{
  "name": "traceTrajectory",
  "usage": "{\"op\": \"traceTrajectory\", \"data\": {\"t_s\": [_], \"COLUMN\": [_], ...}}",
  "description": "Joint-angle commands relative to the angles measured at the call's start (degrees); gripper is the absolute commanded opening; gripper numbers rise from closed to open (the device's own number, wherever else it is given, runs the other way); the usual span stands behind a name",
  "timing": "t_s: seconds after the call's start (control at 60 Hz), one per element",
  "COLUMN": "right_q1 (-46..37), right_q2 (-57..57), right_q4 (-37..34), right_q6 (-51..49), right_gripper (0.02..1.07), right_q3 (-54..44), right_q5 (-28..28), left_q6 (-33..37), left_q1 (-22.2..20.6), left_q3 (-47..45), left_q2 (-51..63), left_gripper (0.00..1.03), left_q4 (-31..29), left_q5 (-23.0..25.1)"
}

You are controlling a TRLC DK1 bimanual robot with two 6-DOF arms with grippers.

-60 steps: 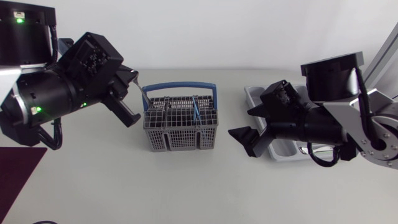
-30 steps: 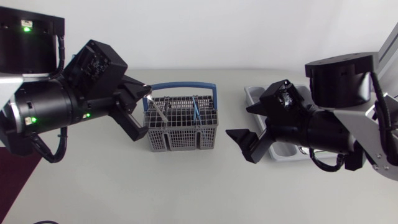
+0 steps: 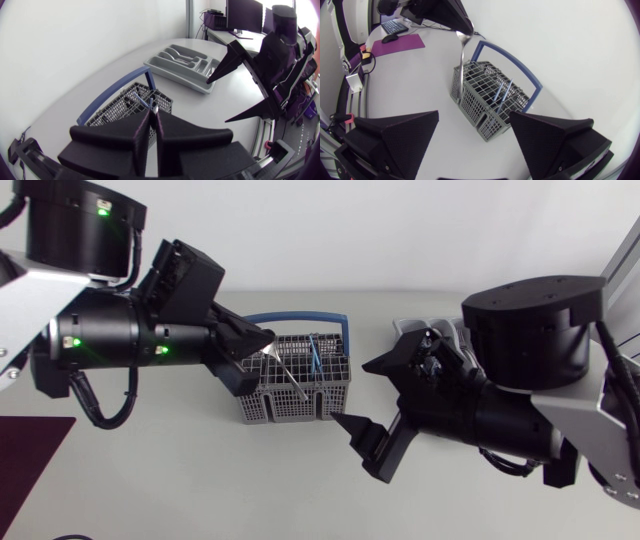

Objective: Unload the cutlery basket into the drawer organizer.

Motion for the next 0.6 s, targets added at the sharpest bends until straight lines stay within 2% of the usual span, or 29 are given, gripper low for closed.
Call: {"op": "traceTrajectory", "data": {"t_s": [0.0,0.4,0.583], "right_q1": [0.74,1.53,4.25], "right_q2": [-0.25,6.16,7.66], "right_q4": [0.29,8.20,13.39], "right_q6": [-0.74,-2.67,-4.87], "right_gripper": [1.03,1.03,1.02], "right_q3": [-0.19,0.77,0.42], "right_q5": [0.78,4.64,9.04], "left_q6": [-2.78,-8.49,-9.37], "left_q1": [1.09,0.82,0.21], "left_q3": [2.57,4.50,4.85], "left_q2": [2.47,7.30,8.27], "left_gripper": [0.11,0.12,0.12], "left_q4": [-0.29,3.40,5.07], "left_q5": [1.20,0.67,-0.29]}}
